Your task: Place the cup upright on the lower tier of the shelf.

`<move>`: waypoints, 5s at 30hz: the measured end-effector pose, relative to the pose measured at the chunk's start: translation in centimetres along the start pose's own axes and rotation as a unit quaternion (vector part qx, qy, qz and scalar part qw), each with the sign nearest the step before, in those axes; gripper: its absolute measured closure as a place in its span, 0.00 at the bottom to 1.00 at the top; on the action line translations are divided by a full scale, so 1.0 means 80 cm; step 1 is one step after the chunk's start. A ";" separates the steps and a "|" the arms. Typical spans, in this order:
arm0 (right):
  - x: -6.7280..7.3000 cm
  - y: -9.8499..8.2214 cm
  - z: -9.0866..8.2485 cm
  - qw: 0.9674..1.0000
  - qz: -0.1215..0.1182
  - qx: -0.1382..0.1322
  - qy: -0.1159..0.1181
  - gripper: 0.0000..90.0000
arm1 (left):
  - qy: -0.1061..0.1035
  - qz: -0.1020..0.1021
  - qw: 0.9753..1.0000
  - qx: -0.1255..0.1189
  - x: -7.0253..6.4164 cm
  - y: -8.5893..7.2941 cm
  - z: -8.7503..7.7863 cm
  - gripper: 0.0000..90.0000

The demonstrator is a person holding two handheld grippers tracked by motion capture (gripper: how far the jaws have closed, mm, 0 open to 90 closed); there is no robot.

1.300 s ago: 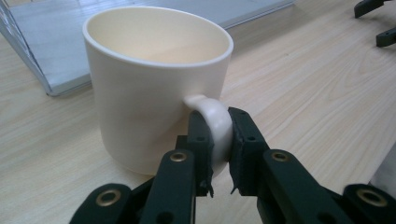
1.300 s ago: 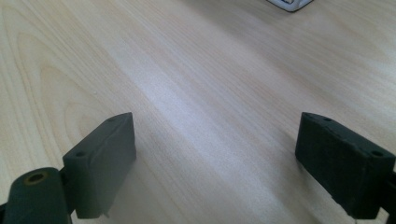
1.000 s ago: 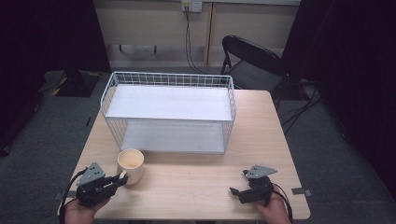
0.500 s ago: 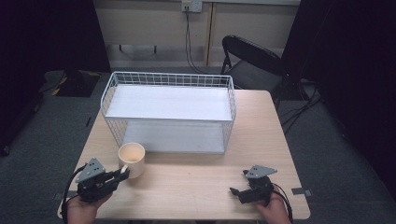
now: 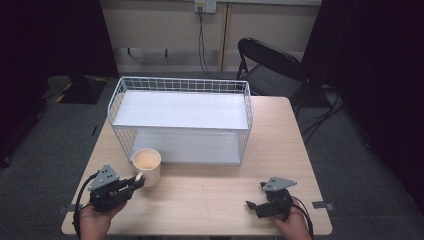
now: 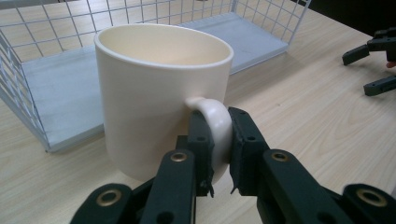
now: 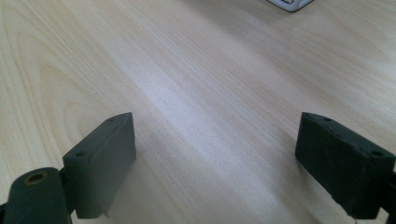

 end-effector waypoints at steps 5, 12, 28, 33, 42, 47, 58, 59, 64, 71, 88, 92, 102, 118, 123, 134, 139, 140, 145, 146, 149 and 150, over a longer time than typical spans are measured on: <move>0.000 0.000 0.000 1.000 0.000 0.000 0.000 0.13 | -0.002 0.002 1.000 0.000 -0.003 0.006 0.003 0.90; 0.000 0.000 0.000 1.000 0.000 0.000 0.000 0.13 | 0.000 -0.001 1.000 -0.007 -0.005 0.016 0.006 0.90; 0.000 0.000 0.000 1.000 -0.001 0.000 0.000 0.13 | 0.003 -0.003 1.000 -0.018 -0.011 0.035 0.020 0.90; 0.000 0.000 0.000 1.000 -0.001 0.000 0.000 0.13 | 0.008 -0.001 1.000 -0.020 -0.010 0.041 0.024 0.90; 0.000 0.000 0.000 1.000 -0.001 0.000 0.000 0.13 | 0.016 0.000 1.000 -0.026 -0.011 0.052 0.032 0.90; 0.000 0.000 0.000 1.000 -0.001 0.000 0.000 0.13 | 0.017 0.001 0.999 -0.029 -0.012 0.056 0.037 0.90; 0.000 0.000 0.000 1.000 0.000 0.000 0.000 0.13 | 0.028 0.005 0.999 -0.032 -0.014 0.064 0.053 0.90; 0.000 0.000 0.000 1.000 0.000 0.000 0.000 0.13 | 0.030 0.007 0.999 -0.031 -0.014 0.065 0.056 0.90; 0.000 0.000 0.000 1.000 -0.001 0.000 0.000 0.13 | 0.031 0.009 0.999 -0.034 -0.014 0.067 0.061 0.90; 0.000 0.000 0.000 1.000 -0.001 0.000 0.000 0.13 | 0.035 0.009 0.999 -0.035 -0.014 0.071 0.072 0.90; 0.000 0.000 0.000 1.000 -0.001 0.000 0.000 0.13 | 0.051 -0.013 0.998 -0.043 -0.008 0.060 0.103 0.90; 0.000 0.000 0.000 1.000 -0.001 0.000 0.000 0.13 | 0.054 -0.013 0.998 -0.041 -0.006 0.058 0.107 0.90; 0.000 0.000 0.000 1.000 -0.001 0.000 0.000 0.13 | 0.069 -0.024 0.996 -0.041 -0.002 0.051 0.122 0.90; 0.000 0.000 0.000 1.000 0.000 0.000 0.000 0.13 | 0.077 -0.026 0.996 -0.039 -0.004 0.048 0.134 0.90; 0.000 0.000 0.000 1.000 0.000 0.000 0.000 0.13 | 0.078 -0.035 0.995 -0.043 -0.002 0.049 0.138 0.89; 0.000 0.000 0.000 1.000 -0.001 0.000 0.000 0.13 | 0.087 -0.039 0.995 -0.043 -0.001 0.045 0.141 0.89; 0.000 0.000 0.000 1.000 0.000 0.000 0.000 0.13 | 0.090 -0.042 0.994 -0.044 0.001 0.044 0.140 0.89; 0.000 0.000 0.000 1.000 0.000 0.000 0.000 0.13 | 0.092 -0.044 0.994 -0.045 0.001 0.043 0.140 0.89; 0.000 0.000 0.000 1.000 -0.001 0.000 0.000 0.13 | 0.102 -0.039 0.993 -0.040 0.002 0.042 0.140 0.88; 0.000 0.000 0.000 1.000 -0.001 0.000 0.000 0.13 | 0.103 -0.040 0.993 -0.041 0.002 0.042 0.141 0.88; 0.000 0.000 0.000 1.000 0.000 0.000 0.000 0.13 | 0.107 -0.040 0.993 -0.038 0.002 0.040 0.141 0.88; 0.000 0.000 0.000 1.000 0.000 0.000 0.000 0.13 | 0.109 -0.040 0.993 -0.038 0.003 0.040 0.141 0.88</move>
Point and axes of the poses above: each handheld gripper's, and its own axes: z roughly forward along the jaws, y roughly out of its top, x roughly to its left, the point moved 4 cm from there along z, roughly forward along the jaws, and after that the axes turned 13 degrees about -z, right-handed, at the moved point
